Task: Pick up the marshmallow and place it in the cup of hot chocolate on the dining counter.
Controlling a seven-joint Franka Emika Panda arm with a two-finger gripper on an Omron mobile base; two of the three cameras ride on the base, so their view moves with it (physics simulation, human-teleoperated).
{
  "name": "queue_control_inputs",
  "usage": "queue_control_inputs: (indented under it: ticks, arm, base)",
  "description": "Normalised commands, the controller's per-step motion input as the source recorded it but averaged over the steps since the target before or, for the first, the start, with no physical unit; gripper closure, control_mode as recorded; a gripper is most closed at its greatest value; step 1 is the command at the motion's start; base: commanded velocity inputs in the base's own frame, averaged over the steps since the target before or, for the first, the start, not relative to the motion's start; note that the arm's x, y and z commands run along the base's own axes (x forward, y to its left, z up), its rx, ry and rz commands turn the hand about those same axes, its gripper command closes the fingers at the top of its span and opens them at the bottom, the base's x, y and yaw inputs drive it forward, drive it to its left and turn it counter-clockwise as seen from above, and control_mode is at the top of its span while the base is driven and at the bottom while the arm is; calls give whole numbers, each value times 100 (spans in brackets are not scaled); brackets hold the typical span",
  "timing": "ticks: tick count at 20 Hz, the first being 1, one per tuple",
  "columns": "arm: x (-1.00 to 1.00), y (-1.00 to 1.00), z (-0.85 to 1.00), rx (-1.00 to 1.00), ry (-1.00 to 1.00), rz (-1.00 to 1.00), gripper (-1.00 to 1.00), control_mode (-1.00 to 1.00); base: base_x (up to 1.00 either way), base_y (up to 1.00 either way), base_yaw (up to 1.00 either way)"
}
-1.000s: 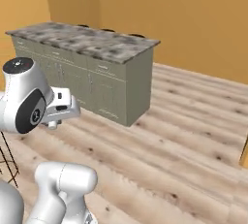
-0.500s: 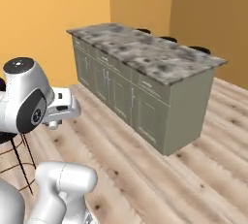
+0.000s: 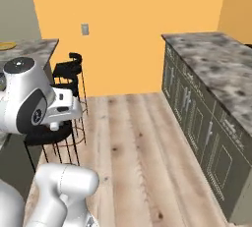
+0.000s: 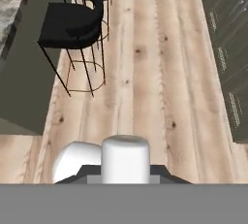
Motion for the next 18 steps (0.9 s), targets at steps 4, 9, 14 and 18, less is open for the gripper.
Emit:
queue_control_inputs:
  ticks: [4, 9, 14, 18]
  arm:
    - [0, 0, 0, 0, 0, 0, 100, 100]
    - [0, 0, 0, 0, 0, 0, 100, 100]
    - [0, 0, 0, 0, 0, 0, 100, 100]
    - [0, 0, 0, 0, 0, 0, 100, 100]
  base:
    - [39, -47, 79]
    - [23, -100, 60]
    - [48, -81, 59]
    - [100, -21, 55]
